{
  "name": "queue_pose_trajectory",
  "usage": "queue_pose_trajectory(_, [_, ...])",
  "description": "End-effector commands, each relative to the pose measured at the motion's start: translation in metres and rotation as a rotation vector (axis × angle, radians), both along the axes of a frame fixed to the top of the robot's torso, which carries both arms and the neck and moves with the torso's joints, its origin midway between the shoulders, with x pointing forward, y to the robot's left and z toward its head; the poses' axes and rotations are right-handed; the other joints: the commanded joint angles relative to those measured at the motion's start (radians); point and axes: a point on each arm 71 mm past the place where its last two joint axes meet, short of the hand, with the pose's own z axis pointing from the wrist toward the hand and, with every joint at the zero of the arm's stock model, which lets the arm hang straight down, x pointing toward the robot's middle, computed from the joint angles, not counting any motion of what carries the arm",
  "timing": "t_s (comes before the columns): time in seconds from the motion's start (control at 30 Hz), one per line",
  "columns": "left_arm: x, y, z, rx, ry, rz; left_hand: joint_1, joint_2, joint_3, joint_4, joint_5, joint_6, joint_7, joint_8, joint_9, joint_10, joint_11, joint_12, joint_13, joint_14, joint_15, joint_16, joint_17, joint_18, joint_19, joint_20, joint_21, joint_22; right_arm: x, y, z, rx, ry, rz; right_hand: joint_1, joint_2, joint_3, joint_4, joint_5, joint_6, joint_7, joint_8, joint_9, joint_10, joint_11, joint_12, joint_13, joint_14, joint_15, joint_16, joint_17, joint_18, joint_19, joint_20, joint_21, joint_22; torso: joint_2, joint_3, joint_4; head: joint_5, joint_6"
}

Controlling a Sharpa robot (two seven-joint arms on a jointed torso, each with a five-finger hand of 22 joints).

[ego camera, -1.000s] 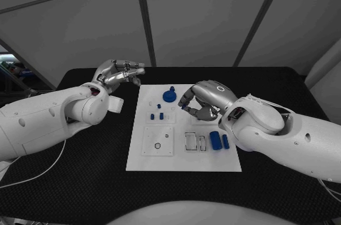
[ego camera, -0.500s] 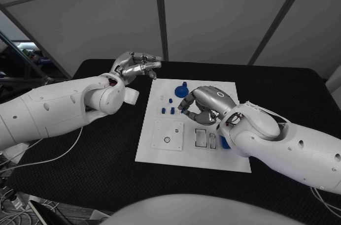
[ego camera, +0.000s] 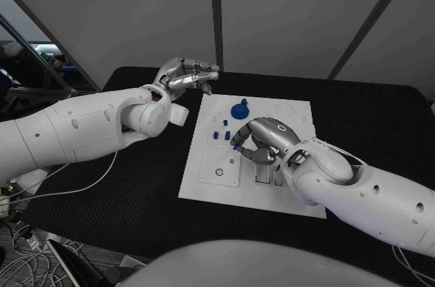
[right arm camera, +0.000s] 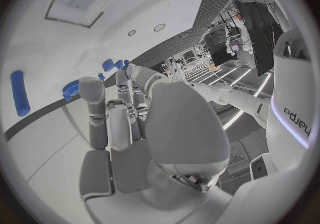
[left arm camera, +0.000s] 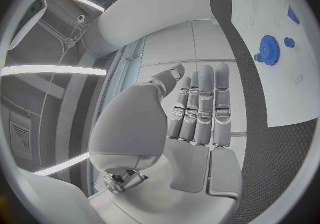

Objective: Assemble the parts on the task board

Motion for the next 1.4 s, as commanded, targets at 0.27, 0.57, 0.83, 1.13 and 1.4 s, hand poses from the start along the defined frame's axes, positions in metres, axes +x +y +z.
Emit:
queue_pose_trajectory(0.27, [0.001,-0.003,0.002,-0.008,-0.005,-0.011,0.004,0.008,-0.005,0.0,-0.003,-0.006,0.0,-0.004,-0.001,-0.009,0.0,0.002,0.0,-0.003,0.002,-0.006,-0.001,-0.01,-0.006,0.003,-0.005,-0.001,-0.006,0.002,-0.013,-0.036,0.035,0.034,-0.012,0.0,0.0,-0.005,0.007,0.001,0.006,-0.004,0.001,0.017,-0.008,-0.004,0.001,0.056,-0.005,0.005,0.028,-0.007,0.002,0.003,0.004,-0.002,-0.001,0.0,-0.0008,0.017,-0.009])
queue_pose_trajectory(0.57, [0.001,-0.003,0.002,-0.009,-0.004,-0.012,0.004,0.007,-0.006,0.0,-0.003,-0.006,0.0,-0.005,-0.001,-0.01,0.0,0.002,0.0,-0.003,0.002,-0.006,-0.002,-0.011,-0.006,0.004,-0.005,-0.001,-0.007,0.003,-0.017,-0.053,0.048,0.04,-0.013,0.001,0.0,-0.005,0.007,0.0,0.006,-0.004,0.001,0.016,-0.007,-0.004,0.001,0.056,-0.005,0.005,0.028,-0.007,0.002,0.004,0.004,-0.002,0.0,-0.0002,-0.0008,0.022,-0.013])
queue_pose_trajectory(0.83, [0.001,-0.004,0.001,-0.01,-0.004,-0.014,0.004,0.007,-0.006,0.0,-0.003,-0.006,0.0,-0.005,-0.001,-0.01,0.0,0.002,0.0,-0.003,0.002,-0.006,-0.002,-0.011,-0.006,0.004,-0.005,-0.001,-0.007,0.004,-0.018,-0.058,0.051,0.042,-0.015,0.001,0.0,-0.006,0.006,0.0,0.007,-0.005,0.001,0.016,-0.007,-0.005,0.001,0.056,-0.005,0.004,0.028,-0.007,0.001,0.004,0.004,-0.002,0.0,-0.0001,-0.0006,0.023,-0.014])
queue_pose_trajectory(1.13, [0.002,-0.004,0.001,-0.01,-0.003,-0.016,0.004,0.007,-0.006,0.0,-0.003,-0.006,0.0,-0.005,-0.001,-0.01,0.0,0.002,0.0,-0.003,0.002,-0.006,-0.002,-0.011,-0.006,0.004,-0.005,-0.001,-0.007,0.008,-0.019,-0.059,0.051,0.049,-0.015,0.001,0.0,-0.006,0.006,0.0,0.007,-0.005,0.001,0.016,-0.007,-0.005,0.001,0.056,-0.005,0.004,0.028,-0.007,0.001,0.004,0.004,-0.002,0.0,0.0,-0.0004,0.028,-0.018])
queue_pose_trajectory(1.4, [0.002,-0.004,0.001,-0.009,-0.001,-0.015,0.004,0.007,-0.006,0.0,-0.003,-0.006,0.0,-0.005,-0.001,-0.01,0.0,0.002,0.0,-0.003,0.002,-0.006,-0.002,-0.011,-0.006,0.004,-0.005,-0.001,-0.008,0.008,-0.02,-0.072,0.059,0.056,-0.017,0.002,0.0,-0.006,0.006,0.0,0.007,-0.006,0.001,0.015,-0.007,-0.006,0.001,0.056,-0.004,0.005,0.028,-0.007,0.001,0.004,0.004,-0.002,0.0,-0.0005,-0.0013,0.03,-0.021])
